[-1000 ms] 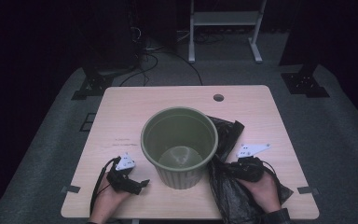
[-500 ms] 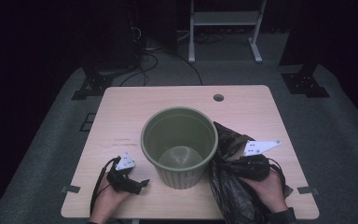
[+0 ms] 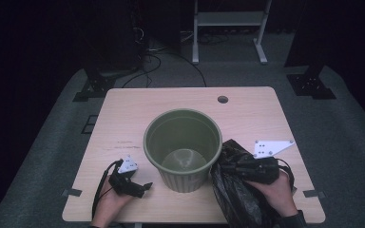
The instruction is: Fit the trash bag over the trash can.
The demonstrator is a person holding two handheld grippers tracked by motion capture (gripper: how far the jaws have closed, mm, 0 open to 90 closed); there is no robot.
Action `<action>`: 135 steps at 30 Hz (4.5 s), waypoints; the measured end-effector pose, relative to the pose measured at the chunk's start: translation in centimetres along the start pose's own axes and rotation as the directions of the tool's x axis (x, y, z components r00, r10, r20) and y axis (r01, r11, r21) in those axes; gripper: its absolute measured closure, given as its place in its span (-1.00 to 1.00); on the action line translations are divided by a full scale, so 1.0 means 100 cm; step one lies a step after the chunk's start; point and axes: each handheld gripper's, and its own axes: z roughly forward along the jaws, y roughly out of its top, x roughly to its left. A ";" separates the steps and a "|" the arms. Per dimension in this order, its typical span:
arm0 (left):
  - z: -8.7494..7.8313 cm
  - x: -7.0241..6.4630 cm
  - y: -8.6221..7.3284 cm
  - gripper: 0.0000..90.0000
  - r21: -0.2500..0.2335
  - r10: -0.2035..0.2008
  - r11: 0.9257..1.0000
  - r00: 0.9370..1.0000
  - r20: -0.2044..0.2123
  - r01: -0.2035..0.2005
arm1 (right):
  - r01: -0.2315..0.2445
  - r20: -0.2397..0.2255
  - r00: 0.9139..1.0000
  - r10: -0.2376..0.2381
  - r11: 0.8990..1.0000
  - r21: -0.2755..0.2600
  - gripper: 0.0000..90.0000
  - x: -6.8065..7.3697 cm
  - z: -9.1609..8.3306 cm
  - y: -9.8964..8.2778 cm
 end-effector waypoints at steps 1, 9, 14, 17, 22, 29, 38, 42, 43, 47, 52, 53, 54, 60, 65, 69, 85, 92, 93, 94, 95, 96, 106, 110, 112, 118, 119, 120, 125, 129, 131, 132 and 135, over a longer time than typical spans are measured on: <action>0.000 0.000 0.000 -1.00 0.000 0.000 1.000 1.000 0.000 0.000 | 0.000 -0.016 1.000 0.000 1.000 -0.009 0.96 0.000 -0.002 0.001; 0.000 0.000 0.000 -1.00 0.000 0.000 1.000 1.000 0.000 0.000 | 0.029 -0.079 0.996 -0.034 0.997 -0.067 0.96 0.005 -0.017 0.017; 0.000 0.000 0.000 -1.00 0.000 0.001 1.000 1.000 0.000 -0.001 | 0.060 -0.100 0.993 -0.068 0.995 -0.079 0.96 0.009 -0.021 0.033; 0.000 0.000 0.000 -1.00 -0.002 0.000 1.000 1.000 0.000 0.000 | 0.078 -0.104 0.991 -0.086 0.994 -0.080 0.96 0.010 -0.022 0.042; 0.000 0.000 0.000 -1.00 -0.002 0.001 1.000 1.000 0.000 -0.001 | 0.106 -0.124 0.985 -0.117 0.990 -0.093 0.96 0.013 -0.019 0.061; 0.000 0.000 0.000 -1.00 -0.002 0.000 1.000 1.000 0.000 0.000 | 0.128 -0.155 0.977 -0.145 0.985 -0.112 0.96 0.013 -0.011 0.082; 0.000 0.000 0.000 -1.00 -0.002 0.000 1.000 1.000 0.000 0.000 | 0.108 -0.195 0.971 -0.135 0.984 -0.143 0.96 0.005 -0.005 0.101; 0.000 0.000 0.000 -1.00 -0.002 0.000 1.000 1.000 0.000 0.000 | 0.111 -0.207 0.968 -0.139 0.984 -0.139 0.96 0.003 0.001 0.110; 0.000 0.000 0.000 -1.00 -0.002 0.000 1.000 1.000 0.000 0.000 | 0.112 -0.213 0.967 -0.139 0.984 -0.135 0.96 0.003 0.003 0.114; 0.000 0.000 0.000 -1.00 -0.002 0.000 1.000 1.000 0.000 0.000 | 0.124 -0.225 0.963 -0.151 0.984 -0.128 0.96 0.003 0.015 0.127; 0.000 0.000 0.000 -1.00 -0.002 0.000 1.000 1.000 0.000 0.000 | 0.130 -0.251 0.955 -0.157 0.984 -0.120 0.96 0.002 0.033 0.143; 0.000 0.000 0.000 -1.00 -0.002 0.001 1.000 1.000 0.000 -0.001 | 0.131 -0.253 0.955 -0.157 0.984 -0.118 0.96 0.002 0.035 0.145; 0.000 0.000 0.000 -1.00 -0.002 0.000 1.000 1.000 0.000 0.000 | 0.137 -0.249 0.955 -0.163 0.984 -0.116 0.96 0.002 0.039 0.149; 0.000 0.000 0.000 -1.00 -0.001 -0.001 1.000 1.000 0.001 0.001 | 0.126 -0.274 0.948 -0.159 0.983 -0.136 0.96 -0.002 0.058 0.166; 0.000 0.000 0.000 -1.00 -0.003 -0.001 1.000 1.000 0.000 0.001 | 0.139 -0.284 0.943 -0.175 0.980 -0.142 0.96 -0.006 0.074 0.185; 0.000 0.000 0.000 -1.00 -0.002 -0.001 1.000 1.000 0.000 0.001 | 0.142 -0.301 0.936 -0.182 0.979 -0.149 0.96 -0.009 0.085 0.200; 0.000 0.000 0.000 -1.00 -0.001 0.001 1.000 1.000 0.000 -0.001 | 0.123 -0.375 0.907 -0.192 0.972 -0.200 0.96 -0.017 0.143 0.243; 0.000 0.000 0.000 -1.00 -0.002 -0.001 1.000 1.000 0.001 0.001 | 0.115 -0.365 0.917 -0.162 0.982 -0.147 0.96 -0.020 0.146 0.228; 0.000 0.000 0.000 -1.00 -0.002 -0.001 1.000 1.000 0.001 0.001 | 0.112 -0.364 0.919 -0.154 0.984 -0.136 0.96 -0.020 0.144 0.226; 0.000 0.000 0.000 -1.00 -0.002 -0.001 1.000 1.000 0.001 0.001 | 0.112 -0.357 0.922 -0.152 0.985 -0.130 0.96 -0.021 0.141 0.223; 0.000 0.000 0.000 -1.00 -0.002 -0.001 1.000 1.000 0.001 0.001 | 0.113 -0.347 0.926 -0.149 0.986 -0.122 0.96 -0.021 0.137 0.220; 0.000 0.000 0.000 -1.00 -0.002 -0.001 1.000 1.000 0.001 0.001 | 0.113 -0.338 0.930 -0.146 0.987 -0.114 0.95 -0.021 0.134 0.218; 0.000 0.000 0.000 -1.00 -0.002 0.000 1.000 1.000 0.000 0.000 | 0.134 -0.274 0.952 -0.133 0.991 -0.016 0.95 -0.022 0.099 0.184; 0.000 0.000 0.000 -1.00 -0.002 0.000 1.000 1.000 0.000 0.000 | 0.143 -0.242 0.961 -0.135 0.990 0.014 0.94 -0.025 0.091 0.171; 0.000 0.000 0.000 -1.00 -0.002 0.000 1.000 1.000 0.000 0.000 | 0.141 -0.234 0.963 -0.131 0.990 0.026 0.94 -0.027 0.087 0.165; 0.000 0.000 0.000 -1.00 -0.002 0.000 1.000 1.000 0.000 0.000 | 0.138 -0.169 0.978 -0.121 0.986 0.094 0.82 -0.033 0.082 0.141; 0.000 0.000 0.000 -1.00 -0.002 0.000 1.000 1.000 0.000 0.000 | 0.138 -0.160 0.980 -0.121 0.985 0.100 0.73 -0.034 0.081 0.138; 0.000 0.000 0.000 -1.00 -0.002 0.000 1.000 1.000 0.000 0.000 | 0.135 -0.152 0.981 -0.118 0.985 0.106 0.64 -0.035 0.080 0.137; 0.000 0.000 0.000 -1.00 -0.002 0.000 1.000 1.000 0.000 0.000 | 0.124 -0.080 0.990 -0.115 0.984 0.125 0.17 -0.037 0.071 0.131; 0.000 0.000 0.000 -1.00 -0.002 0.000 1.000 1.000 0.000 0.000 | 0.107 -0.039 0.994 -0.105 0.991 0.080 0.00 -0.039 0.053 0.126; 0.000 0.000 0.000 -1.00 -0.002 0.000 1.000 1.000 0.000 0.000 | 0.099 -0.026 0.995 -0.097 0.993 0.067 -0.02 -0.040 0.043 0.124; 0.000 0.000 0.000 -1.00 -0.002 0.000 1.000 1.000 0.000 0.000 | 0.096 -0.023 0.995 -0.095 0.994 0.061 -0.03 -0.039 0.037 0.122; 0.000 0.000 0.000 -1.00 -0.002 0.000 1.000 1.000 0.000 0.000 | 0.096 -0.005 0.995 -0.096 0.995 0.039 -0.06 -0.037 0.023 0.117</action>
